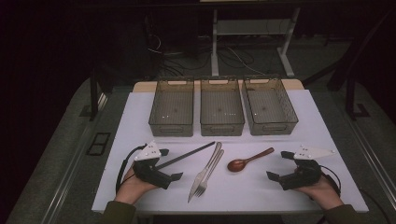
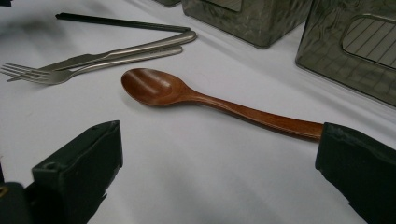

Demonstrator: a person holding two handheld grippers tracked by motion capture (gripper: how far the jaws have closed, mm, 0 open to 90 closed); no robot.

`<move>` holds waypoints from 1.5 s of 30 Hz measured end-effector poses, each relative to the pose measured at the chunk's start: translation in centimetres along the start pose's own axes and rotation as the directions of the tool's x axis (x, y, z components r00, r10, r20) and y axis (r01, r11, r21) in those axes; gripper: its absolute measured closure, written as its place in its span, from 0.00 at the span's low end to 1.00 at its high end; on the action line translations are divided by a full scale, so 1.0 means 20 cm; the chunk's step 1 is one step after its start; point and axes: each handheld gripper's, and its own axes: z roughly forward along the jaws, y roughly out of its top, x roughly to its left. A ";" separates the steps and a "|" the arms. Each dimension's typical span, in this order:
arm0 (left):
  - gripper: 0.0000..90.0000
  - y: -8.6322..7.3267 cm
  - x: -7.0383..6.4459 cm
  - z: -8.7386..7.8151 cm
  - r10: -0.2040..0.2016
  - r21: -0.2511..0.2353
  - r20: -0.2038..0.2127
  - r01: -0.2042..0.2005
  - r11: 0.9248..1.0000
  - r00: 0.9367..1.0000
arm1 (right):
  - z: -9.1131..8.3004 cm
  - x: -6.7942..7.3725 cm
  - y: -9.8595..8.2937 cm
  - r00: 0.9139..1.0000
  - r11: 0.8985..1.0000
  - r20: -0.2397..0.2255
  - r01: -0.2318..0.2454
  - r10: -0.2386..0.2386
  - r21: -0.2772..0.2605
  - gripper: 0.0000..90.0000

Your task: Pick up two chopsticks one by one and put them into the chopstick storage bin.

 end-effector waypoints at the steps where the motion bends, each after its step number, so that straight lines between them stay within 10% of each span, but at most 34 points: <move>1: 0.00 0.00 0.00 0.00 -0.001 0.000 0.002 0.001 1.000 1.000 | 0.00 0.00 0.00 1.000 1.000 0.002 -0.003 0.003 -0.002 0.00; 45: 0.00 0.16 0.14 0.04 0.037 -0.016 0.009 -0.037 0.999 0.999 | 0.00 -0.01 -0.01 0.999 0.999 -0.042 -0.031 0.030 -0.029 0.00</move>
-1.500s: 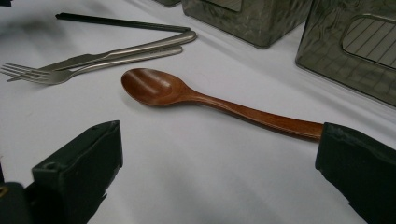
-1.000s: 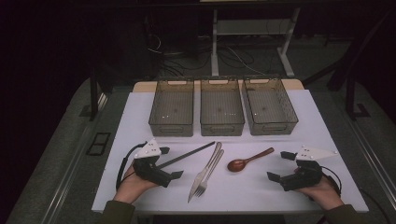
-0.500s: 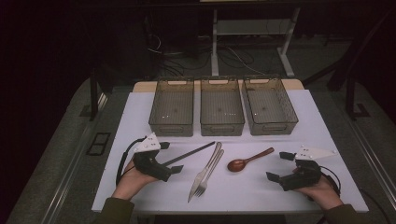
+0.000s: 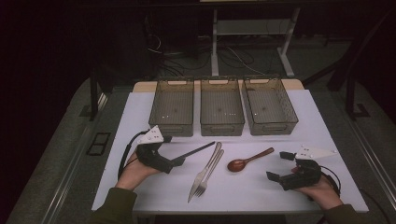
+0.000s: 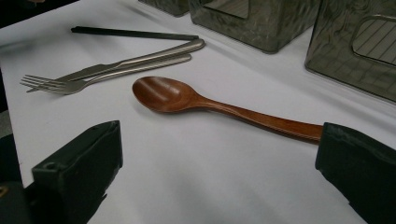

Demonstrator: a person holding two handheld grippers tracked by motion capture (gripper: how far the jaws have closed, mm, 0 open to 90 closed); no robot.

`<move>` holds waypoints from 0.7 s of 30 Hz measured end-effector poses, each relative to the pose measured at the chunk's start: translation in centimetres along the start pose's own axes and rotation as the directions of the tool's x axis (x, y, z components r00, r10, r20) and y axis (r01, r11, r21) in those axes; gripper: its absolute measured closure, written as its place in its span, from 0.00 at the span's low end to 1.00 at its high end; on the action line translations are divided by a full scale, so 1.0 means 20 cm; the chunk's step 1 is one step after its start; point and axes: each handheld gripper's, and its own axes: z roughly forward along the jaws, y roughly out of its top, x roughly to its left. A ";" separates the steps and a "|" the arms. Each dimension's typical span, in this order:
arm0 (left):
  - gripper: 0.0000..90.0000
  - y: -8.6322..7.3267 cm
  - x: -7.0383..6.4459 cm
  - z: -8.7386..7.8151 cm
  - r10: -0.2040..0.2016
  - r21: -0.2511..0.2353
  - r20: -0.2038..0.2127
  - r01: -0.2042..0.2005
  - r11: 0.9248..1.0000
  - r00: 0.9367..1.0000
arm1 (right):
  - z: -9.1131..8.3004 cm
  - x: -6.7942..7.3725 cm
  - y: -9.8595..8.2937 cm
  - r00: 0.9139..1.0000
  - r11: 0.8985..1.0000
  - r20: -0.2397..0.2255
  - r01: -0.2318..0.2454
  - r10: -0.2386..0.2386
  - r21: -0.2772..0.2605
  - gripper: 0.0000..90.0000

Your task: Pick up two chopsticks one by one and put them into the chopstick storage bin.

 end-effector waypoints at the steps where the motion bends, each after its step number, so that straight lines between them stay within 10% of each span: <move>1: 0.01 0.00 0.01 0.00 0.002 -0.009 -0.007 -0.002 1.000 1.000 | 0.00 0.00 0.00 1.000 1.000 0.003 -0.001 0.001 -0.003 0.00; 21: 0.52 -0.07 0.09 0.00 0.010 0.116 -0.017 -0.008 0.993 1.000 | 0.00 0.00 0.00 1.000 1.000 0.006 0.004 -0.005 0.009 0.00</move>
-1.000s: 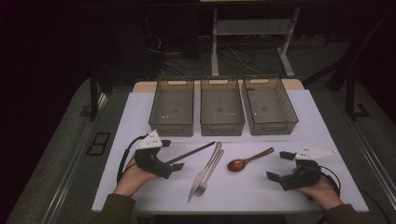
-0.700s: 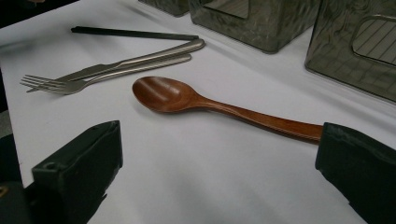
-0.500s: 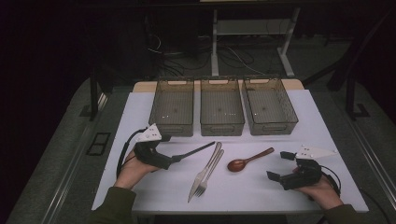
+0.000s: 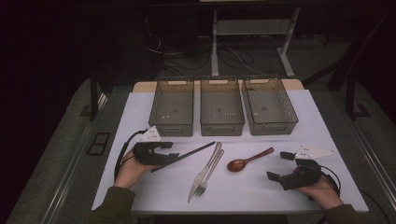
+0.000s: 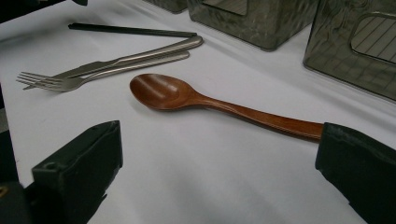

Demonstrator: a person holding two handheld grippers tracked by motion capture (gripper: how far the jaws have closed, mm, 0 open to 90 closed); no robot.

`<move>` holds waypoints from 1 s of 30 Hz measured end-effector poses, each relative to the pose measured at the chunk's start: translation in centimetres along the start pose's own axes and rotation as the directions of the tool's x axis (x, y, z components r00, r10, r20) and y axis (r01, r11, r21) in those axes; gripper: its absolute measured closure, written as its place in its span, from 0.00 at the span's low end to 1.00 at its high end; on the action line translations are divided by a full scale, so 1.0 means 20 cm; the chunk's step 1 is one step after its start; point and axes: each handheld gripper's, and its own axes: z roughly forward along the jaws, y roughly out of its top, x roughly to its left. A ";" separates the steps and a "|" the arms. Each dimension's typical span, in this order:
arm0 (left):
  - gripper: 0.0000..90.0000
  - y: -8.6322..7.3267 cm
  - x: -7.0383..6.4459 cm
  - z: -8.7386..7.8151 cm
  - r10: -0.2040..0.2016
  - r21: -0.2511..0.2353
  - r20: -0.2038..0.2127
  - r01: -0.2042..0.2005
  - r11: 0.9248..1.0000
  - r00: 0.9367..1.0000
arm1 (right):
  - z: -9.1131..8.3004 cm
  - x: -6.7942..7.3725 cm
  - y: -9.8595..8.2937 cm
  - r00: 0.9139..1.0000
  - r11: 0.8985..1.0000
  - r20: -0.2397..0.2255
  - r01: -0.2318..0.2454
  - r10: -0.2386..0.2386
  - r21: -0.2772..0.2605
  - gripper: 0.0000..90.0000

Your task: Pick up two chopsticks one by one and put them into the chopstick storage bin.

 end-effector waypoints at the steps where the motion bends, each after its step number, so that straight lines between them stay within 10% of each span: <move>1: 0.55 0.00 0.00 0.00 0.000 0.000 0.000 0.000 1.000 1.000 | 0.00 0.00 0.00 1.000 1.000 0.000 0.000 0.000 0.000 0.00; 17: 0.87 -0.04 0.02 0.04 -0.003 0.107 0.033 -0.001 0.994 0.999 | 0.00 0.00 0.00 1.000 1.000 0.002 0.007 -0.007 0.004 0.00; 30: 0.90 -0.07 0.04 0.06 -0.009 0.154 0.046 0.002 0.988 0.999 | 0.01 0.00 0.00 1.000 1.000 0.001 0.011 -0.011 0.011 0.00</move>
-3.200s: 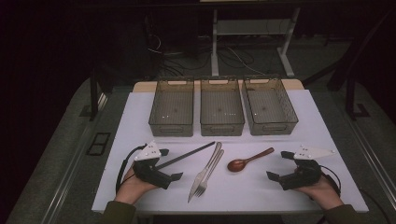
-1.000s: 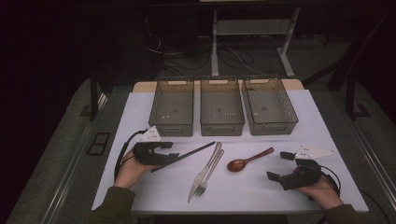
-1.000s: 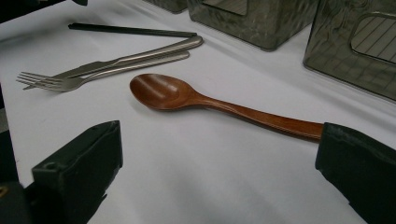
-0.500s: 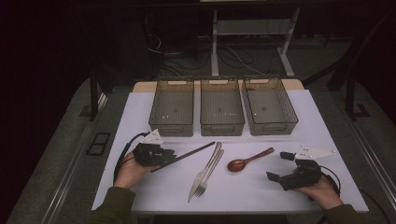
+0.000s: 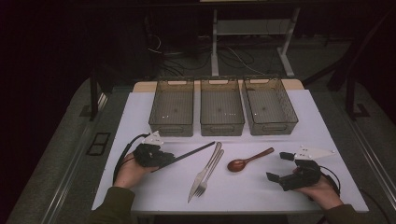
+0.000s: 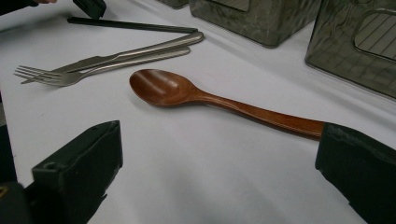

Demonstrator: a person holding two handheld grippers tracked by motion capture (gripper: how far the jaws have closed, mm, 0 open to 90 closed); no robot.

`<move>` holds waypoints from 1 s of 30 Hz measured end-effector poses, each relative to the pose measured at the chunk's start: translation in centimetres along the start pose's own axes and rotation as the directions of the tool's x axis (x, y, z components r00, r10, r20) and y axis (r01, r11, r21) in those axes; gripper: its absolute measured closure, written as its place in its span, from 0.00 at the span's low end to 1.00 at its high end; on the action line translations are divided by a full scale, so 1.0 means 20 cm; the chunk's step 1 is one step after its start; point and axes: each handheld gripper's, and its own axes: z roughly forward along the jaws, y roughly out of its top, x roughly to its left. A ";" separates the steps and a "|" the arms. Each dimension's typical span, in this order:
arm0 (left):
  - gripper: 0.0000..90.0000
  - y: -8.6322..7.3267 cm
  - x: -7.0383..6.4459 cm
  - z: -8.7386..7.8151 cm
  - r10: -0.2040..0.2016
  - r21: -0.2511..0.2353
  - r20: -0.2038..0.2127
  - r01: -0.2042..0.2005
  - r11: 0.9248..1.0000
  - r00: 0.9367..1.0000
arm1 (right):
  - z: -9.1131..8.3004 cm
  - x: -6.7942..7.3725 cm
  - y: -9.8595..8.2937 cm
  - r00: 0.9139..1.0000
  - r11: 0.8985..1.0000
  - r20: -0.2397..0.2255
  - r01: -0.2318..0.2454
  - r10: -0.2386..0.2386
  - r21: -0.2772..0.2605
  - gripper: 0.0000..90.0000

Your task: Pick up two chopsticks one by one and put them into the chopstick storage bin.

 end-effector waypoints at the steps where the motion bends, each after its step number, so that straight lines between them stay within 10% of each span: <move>1: 0.90 0.00 0.00 0.00 -0.003 -0.003 -0.001 0.003 1.000 1.000 | 0.00 0.00 0.00 1.000 1.000 -0.001 -0.001 0.001 0.000 0.00; 30: 0.92 -0.02 0.00 0.03 0.010 0.023 -0.034 -0.009 1.000 0.999 | 0.00 0.00 0.00 1.000 1.000 -0.002 -0.001 0.001 0.000 0.00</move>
